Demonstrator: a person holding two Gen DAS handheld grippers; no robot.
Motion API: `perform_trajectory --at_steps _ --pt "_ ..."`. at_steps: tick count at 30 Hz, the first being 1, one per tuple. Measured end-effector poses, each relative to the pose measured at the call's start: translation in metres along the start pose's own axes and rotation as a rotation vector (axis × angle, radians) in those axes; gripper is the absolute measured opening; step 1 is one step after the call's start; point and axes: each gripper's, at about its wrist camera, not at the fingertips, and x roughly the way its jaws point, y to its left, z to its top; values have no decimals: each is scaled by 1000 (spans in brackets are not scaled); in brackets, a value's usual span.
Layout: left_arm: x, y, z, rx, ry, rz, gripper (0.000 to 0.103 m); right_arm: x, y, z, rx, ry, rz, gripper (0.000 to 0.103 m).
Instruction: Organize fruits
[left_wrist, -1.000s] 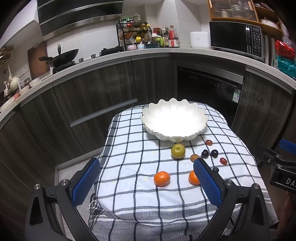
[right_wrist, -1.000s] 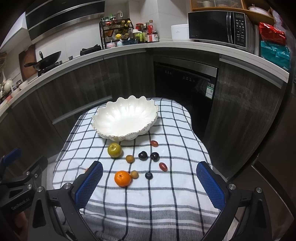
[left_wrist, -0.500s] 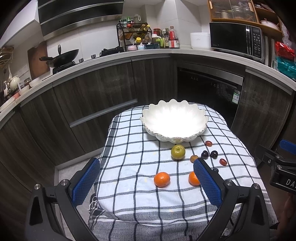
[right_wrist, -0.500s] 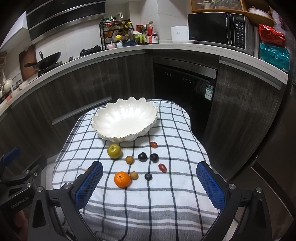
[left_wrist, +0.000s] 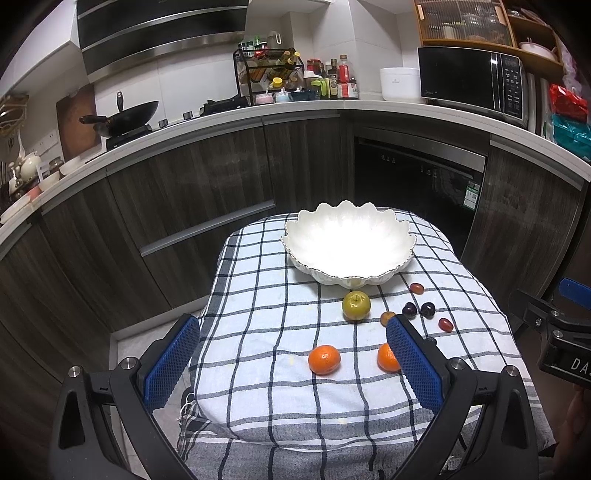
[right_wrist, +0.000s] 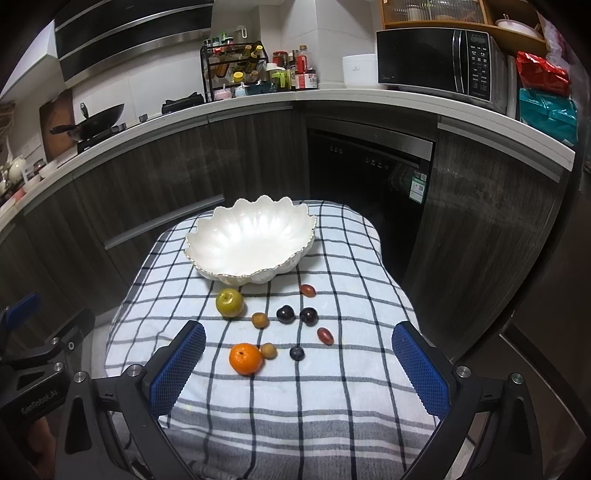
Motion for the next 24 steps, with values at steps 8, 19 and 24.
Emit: perform_trajectory --at_steps 8,19,24 --pt "-2 0 1 3 -7 7 103 1 -1 -1 1 1 -1 103" --pt "4 1 5 21 -1 15 103 6 -1 -1 -11 -3 -2 103" --pt "12 0 6 30 6 24 103 10 0 1 -21 -5 -6 103"
